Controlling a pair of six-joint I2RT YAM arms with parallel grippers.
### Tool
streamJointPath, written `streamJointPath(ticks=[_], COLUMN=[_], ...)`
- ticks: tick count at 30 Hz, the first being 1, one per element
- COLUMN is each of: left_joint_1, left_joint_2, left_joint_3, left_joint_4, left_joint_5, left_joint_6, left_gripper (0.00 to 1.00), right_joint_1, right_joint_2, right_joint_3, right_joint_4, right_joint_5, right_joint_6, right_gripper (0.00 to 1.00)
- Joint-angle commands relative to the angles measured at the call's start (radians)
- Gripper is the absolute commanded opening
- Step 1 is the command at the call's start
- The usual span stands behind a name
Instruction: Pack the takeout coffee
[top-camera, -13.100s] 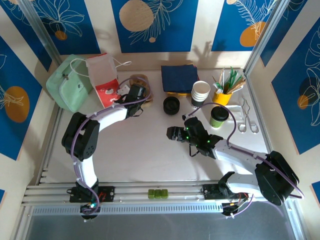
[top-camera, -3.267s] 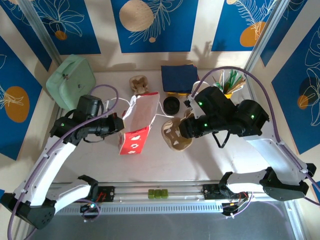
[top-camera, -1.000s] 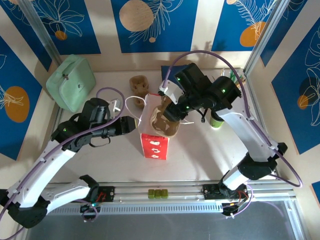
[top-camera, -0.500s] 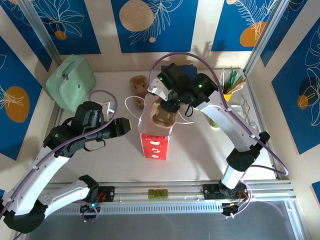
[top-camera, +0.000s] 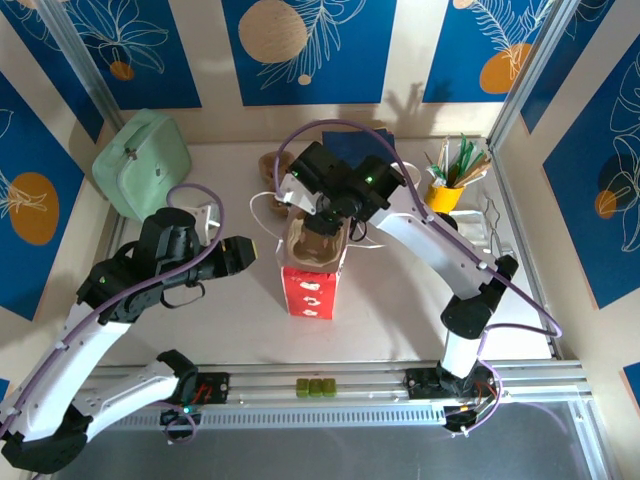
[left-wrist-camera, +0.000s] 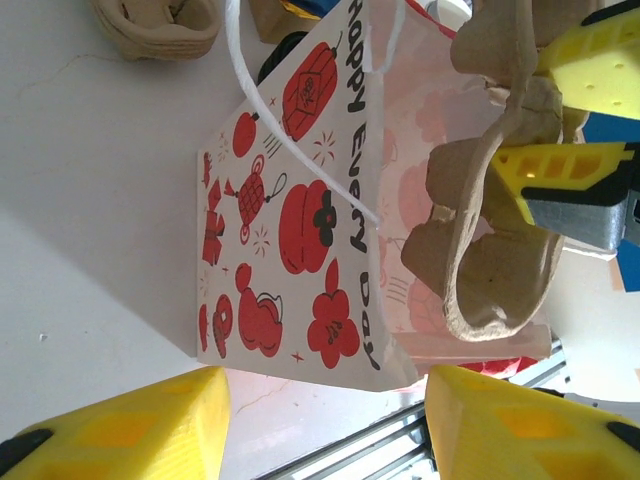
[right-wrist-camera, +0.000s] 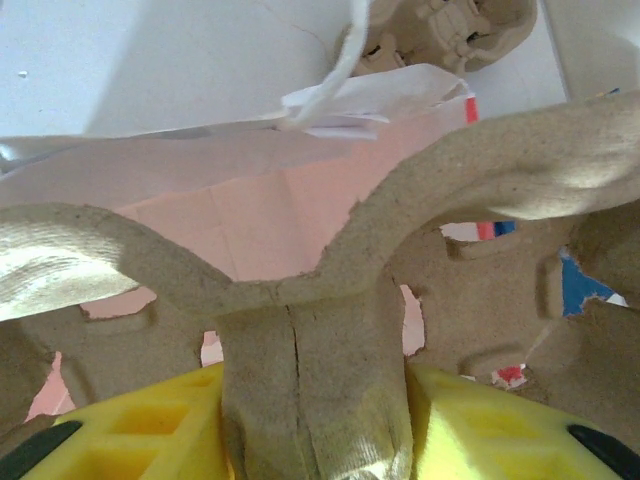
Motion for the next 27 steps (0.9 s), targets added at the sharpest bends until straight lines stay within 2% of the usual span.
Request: streamJointPath(ticks=[1, 9, 27], left_joint_1=[0.01, 0.016, 0.027], left_joint_2=[-0.01, -0.008, -0.009], left_joint_3=[-0.008, -0.007, -0.026], left_joint_4=[-0.019, -0.018, -0.01], left_joint_5=[-0.018, -0.013, -0.001], left_joint_6=[0.001, 0.001, -0.004], left_gripper=[0.54, 0.55, 0.56], right_joint_1=[0.013, 0.024, 0.028], right_joint_2=[-0.002, -0.008, -0.047], right_joint_3=[-0.033, -0.092, -0.178], right_joint_4=[0.001, 0.006, 0.012], right_joint_5=[-0.014, 0.006, -0.138], right_joint_6=[-0.006, 0.008, 0.028], right_gripper=[0.45, 0.45, 0.45])
